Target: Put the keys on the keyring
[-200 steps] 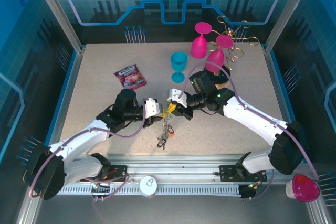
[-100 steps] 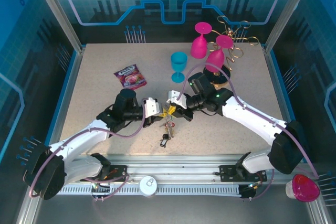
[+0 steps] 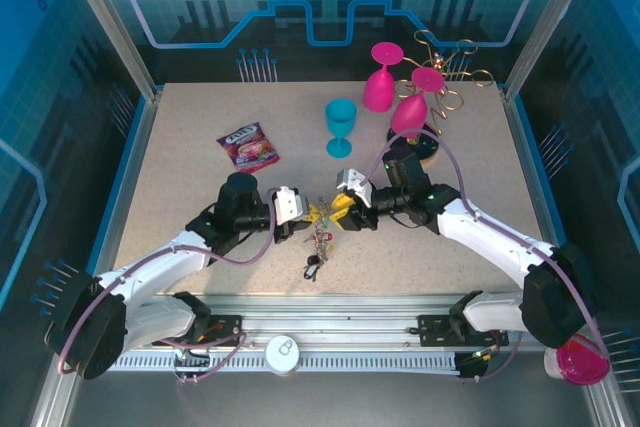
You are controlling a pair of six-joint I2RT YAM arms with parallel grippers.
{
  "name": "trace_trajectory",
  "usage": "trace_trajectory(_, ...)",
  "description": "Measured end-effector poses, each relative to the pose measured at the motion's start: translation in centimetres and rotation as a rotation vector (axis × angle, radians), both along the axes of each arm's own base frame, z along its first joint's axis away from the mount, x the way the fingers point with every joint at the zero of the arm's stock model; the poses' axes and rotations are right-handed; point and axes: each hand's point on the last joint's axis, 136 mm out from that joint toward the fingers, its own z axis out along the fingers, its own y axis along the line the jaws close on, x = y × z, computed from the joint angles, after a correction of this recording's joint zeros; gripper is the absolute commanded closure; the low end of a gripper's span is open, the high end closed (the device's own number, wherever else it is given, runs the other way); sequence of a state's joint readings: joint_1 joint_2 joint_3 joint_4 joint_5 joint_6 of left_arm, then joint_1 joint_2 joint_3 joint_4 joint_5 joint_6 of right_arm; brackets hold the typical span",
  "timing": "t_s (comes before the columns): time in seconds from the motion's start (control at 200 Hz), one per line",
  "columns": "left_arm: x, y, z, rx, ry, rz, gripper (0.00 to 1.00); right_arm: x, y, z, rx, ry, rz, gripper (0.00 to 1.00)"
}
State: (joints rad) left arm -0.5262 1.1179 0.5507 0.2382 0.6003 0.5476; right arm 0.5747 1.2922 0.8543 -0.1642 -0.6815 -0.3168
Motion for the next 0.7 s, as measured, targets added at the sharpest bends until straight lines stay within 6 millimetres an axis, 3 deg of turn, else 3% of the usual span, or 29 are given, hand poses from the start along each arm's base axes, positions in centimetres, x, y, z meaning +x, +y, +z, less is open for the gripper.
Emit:
trace_trajectory(0.245, -0.1, -0.2, 0.8, -0.037, -0.015, -0.007, 1.00, 0.1, 0.6, 0.7, 0.047, -0.002, 0.019, 0.68)
trace_trajectory(0.645, -0.1, -0.2, 1.0, -0.056, -0.003, -0.006, 1.00, 0.0, 1.3, 0.6, 0.067, 0.017, 0.045, 1.00)
trace_trajectory(0.7, 0.0, -0.2, 1.1, -0.058, -0.004, -0.005, 1.00, 0.1, 1.3, 0.8, 0.065, 0.015, 0.049, 1.00)
